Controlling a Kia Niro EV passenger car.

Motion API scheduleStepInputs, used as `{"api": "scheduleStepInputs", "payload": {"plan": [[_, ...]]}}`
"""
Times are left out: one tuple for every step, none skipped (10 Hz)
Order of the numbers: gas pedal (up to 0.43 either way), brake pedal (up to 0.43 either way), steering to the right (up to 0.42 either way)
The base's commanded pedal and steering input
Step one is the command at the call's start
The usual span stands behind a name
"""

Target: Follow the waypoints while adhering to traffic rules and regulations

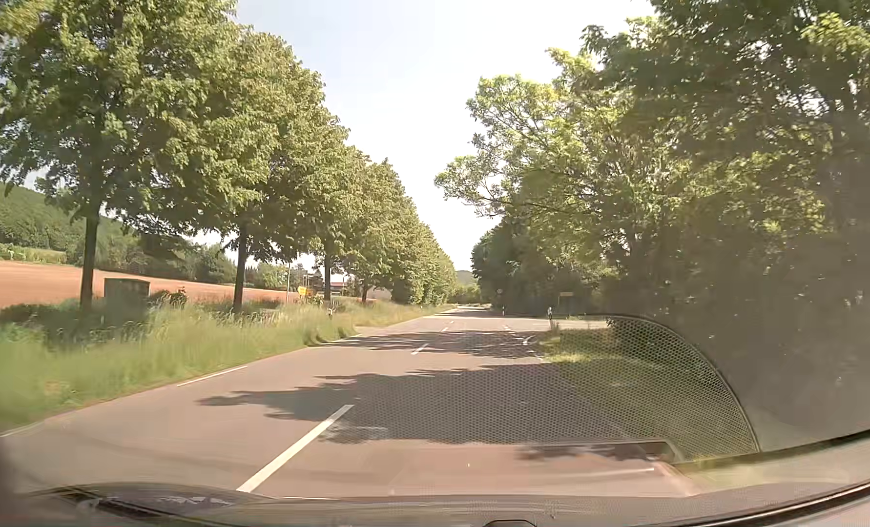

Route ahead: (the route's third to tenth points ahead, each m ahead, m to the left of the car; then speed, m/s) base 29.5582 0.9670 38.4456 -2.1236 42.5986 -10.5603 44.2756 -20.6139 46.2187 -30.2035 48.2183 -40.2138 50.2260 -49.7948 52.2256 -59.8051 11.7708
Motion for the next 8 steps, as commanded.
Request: {"api": "scheduleStepInputs", "payload": {"plan": [[0.000,0.201,-0.007],[0.000,0.213,-0.007],[0.000,0.220,-0.007],[0.000,0.226,-0.006],[0.000,0.226,-0.005],[0.000,0.232,-0.004],[0.000,0.238,0.000],[0.000,0.244,0.004]]}}
